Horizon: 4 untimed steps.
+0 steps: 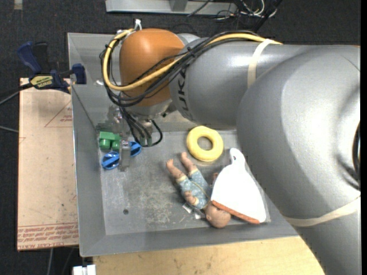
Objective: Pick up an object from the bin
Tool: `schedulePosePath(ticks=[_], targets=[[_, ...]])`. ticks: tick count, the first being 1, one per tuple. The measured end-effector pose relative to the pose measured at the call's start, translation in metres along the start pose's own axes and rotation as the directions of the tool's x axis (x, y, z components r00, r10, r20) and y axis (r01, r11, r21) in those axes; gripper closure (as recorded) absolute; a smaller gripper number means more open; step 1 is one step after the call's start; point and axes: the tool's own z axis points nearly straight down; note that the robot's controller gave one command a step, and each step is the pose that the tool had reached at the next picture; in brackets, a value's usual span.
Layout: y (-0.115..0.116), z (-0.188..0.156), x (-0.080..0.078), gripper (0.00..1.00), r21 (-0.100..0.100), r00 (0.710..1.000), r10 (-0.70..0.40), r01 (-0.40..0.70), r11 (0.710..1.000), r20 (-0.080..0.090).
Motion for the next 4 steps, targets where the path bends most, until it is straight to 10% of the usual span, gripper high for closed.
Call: schedulePosePath(ticks=[1, 4], targets=[[-0.014, 0.058, 0.000, 1.00, -0.003, 0.991, -0.133, 0.133, 0.991, 0.009], [-0.007, 0.060, -0.016, 1.00, -0.003, 0.990, -0.139, 0.139, 0.990, 0.002]])
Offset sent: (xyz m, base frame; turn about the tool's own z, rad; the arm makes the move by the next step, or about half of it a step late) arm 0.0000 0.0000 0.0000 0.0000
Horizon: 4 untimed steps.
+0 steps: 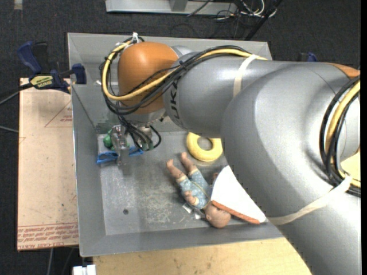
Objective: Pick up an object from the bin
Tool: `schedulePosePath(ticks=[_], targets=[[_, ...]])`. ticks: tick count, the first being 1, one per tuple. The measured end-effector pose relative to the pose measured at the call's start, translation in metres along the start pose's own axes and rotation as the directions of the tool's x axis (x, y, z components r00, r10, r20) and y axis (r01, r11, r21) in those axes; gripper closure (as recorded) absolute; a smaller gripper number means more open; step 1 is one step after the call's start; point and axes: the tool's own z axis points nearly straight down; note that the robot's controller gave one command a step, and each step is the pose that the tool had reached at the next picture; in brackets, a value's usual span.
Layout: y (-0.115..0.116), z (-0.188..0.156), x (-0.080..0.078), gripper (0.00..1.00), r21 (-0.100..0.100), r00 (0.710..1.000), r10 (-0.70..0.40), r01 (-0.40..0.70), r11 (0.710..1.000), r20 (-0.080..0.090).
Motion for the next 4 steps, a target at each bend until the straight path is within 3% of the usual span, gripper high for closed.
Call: schedulePosePath(ticks=[4], targets=[[-0.0037, -0.0022, 0.0061, 1.00, -0.005, 0.999, -0.047, 0.047, 0.999, 0.002]])
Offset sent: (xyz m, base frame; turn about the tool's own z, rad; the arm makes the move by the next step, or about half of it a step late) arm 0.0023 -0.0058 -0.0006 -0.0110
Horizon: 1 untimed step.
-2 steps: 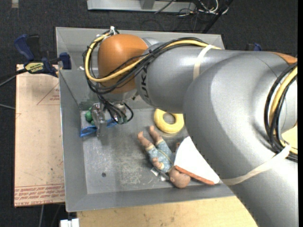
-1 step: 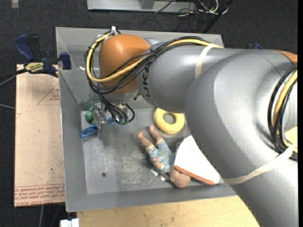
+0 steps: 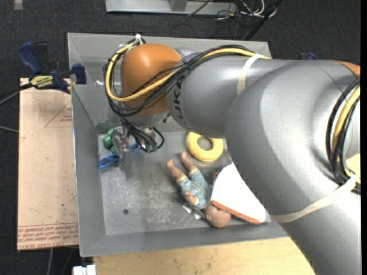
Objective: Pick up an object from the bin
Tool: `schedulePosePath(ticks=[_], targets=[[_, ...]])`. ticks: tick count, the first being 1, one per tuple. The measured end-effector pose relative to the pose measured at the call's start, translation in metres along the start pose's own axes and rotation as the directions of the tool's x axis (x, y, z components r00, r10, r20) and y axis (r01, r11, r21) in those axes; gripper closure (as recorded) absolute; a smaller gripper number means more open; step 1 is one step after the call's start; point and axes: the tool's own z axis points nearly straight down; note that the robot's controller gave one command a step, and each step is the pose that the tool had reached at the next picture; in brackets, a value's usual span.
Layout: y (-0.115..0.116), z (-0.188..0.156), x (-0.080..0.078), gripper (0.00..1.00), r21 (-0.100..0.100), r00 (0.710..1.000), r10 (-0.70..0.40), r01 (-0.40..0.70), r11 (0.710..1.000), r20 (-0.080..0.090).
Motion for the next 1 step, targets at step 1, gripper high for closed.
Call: schedulePosePath(ticks=[1], targets=[[0.0017, 0.0023, -0.0022, 1.00, 0.000, 1.000, -0.019, 0.019, 1.000, -0.001]])
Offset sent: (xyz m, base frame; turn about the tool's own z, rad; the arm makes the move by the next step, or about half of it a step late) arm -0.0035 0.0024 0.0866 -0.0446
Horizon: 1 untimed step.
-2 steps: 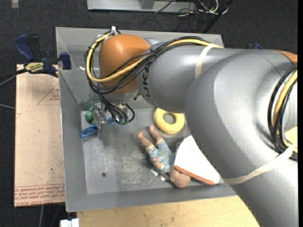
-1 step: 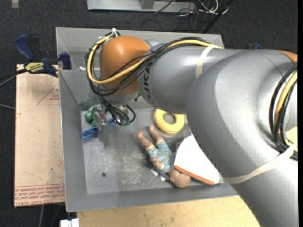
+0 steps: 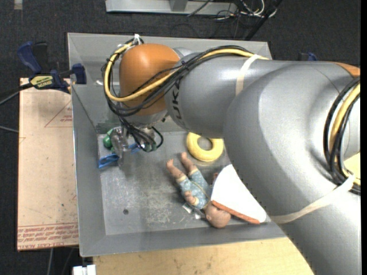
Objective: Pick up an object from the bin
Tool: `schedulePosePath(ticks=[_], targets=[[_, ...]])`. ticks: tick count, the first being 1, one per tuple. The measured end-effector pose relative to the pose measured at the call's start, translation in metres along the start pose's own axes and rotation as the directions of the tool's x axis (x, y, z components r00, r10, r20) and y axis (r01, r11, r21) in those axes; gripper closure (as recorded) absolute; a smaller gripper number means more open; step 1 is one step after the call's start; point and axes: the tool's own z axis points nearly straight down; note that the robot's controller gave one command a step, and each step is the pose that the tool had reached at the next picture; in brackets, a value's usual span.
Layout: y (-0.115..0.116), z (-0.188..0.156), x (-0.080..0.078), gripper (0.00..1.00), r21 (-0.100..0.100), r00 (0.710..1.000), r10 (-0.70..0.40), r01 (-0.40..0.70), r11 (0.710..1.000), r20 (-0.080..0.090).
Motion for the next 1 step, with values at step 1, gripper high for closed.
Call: schedulePosePath(ticks=[1], targets=[[0.0011, -0.0504, 0.0043, 1.00, 0.001, 1.000, -0.015, 0.015, 1.000, -0.004]])
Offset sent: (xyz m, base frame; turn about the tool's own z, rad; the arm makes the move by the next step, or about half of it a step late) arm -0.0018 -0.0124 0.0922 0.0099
